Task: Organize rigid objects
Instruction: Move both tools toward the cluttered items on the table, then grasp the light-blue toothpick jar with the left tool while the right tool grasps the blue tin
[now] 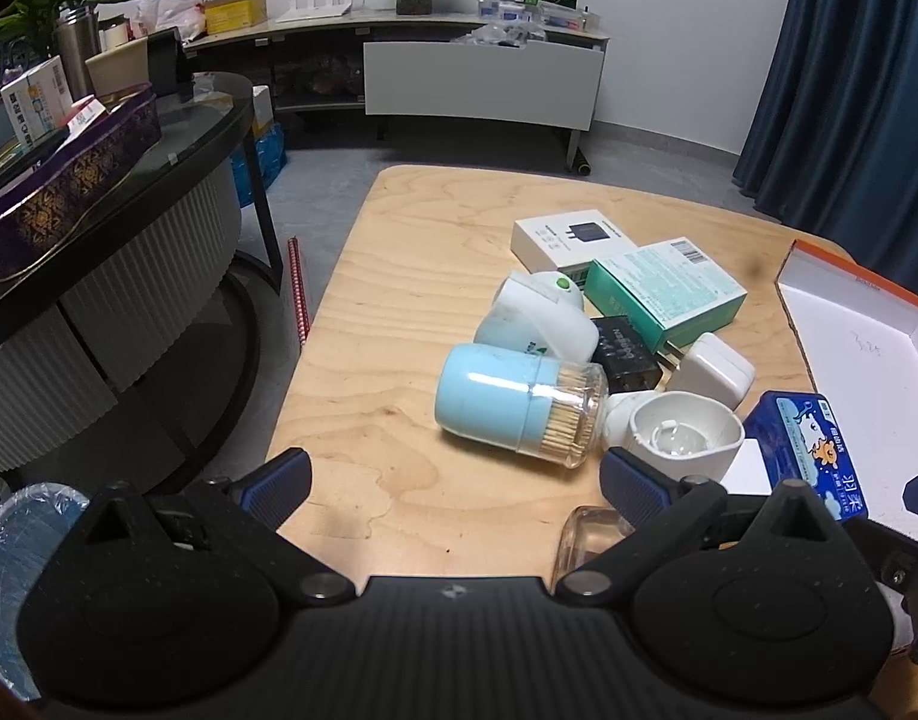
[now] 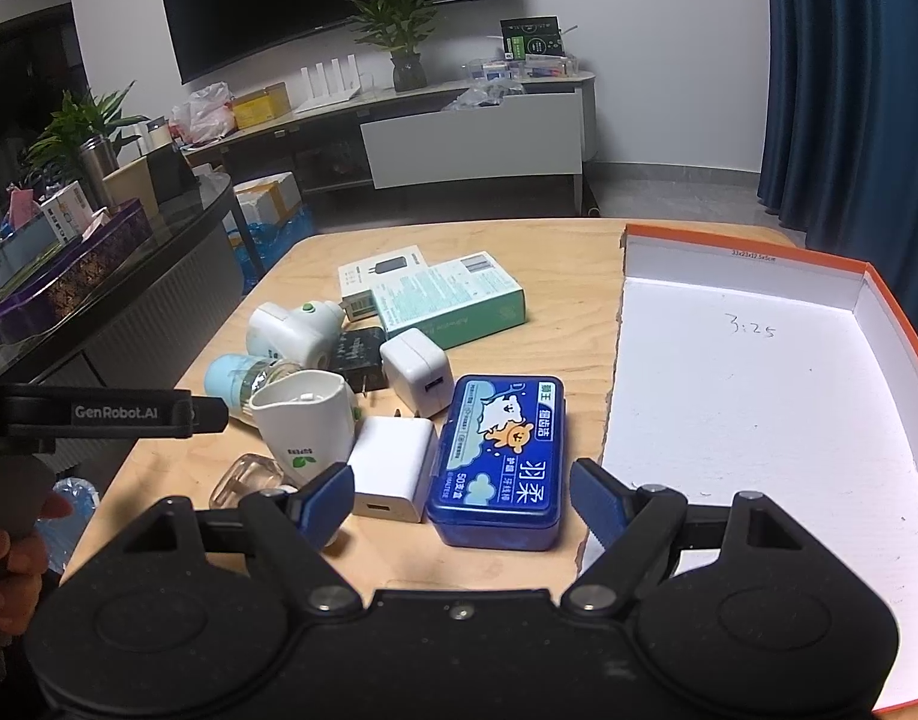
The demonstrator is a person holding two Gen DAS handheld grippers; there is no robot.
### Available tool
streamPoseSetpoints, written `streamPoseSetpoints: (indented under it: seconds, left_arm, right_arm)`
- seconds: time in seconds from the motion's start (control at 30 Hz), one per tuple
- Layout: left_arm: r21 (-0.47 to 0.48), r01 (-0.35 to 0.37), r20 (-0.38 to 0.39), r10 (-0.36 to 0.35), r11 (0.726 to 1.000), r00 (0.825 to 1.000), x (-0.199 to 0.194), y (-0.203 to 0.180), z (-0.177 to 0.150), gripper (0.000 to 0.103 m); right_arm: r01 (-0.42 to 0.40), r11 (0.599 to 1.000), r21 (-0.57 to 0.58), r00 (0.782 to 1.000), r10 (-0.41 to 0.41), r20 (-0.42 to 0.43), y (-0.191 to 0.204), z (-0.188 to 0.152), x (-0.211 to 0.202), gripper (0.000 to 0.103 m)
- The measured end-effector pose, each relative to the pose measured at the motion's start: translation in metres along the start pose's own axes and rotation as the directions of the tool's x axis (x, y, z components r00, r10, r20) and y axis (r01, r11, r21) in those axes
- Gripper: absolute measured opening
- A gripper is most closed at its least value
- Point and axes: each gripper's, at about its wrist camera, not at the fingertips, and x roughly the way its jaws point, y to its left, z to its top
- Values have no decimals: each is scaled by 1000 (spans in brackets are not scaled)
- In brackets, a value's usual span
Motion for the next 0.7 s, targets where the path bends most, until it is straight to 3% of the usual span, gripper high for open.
streamPoseSetpoints:
  seconds: [0.33, 0.7]
  left_arm:
    - [26, 10, -7, -10, 1000, 1000, 8, -1, 4, 103]
    - [91, 107, -7, -107, 990, 994, 40, -6, 15, 103]
  right_arm:
    - [2, 1000, 5, 1000, -2, -8, 0, 2, 4, 93]
    - [8, 1000, 19, 1000, -7, -17, -7, 4, 8, 93]
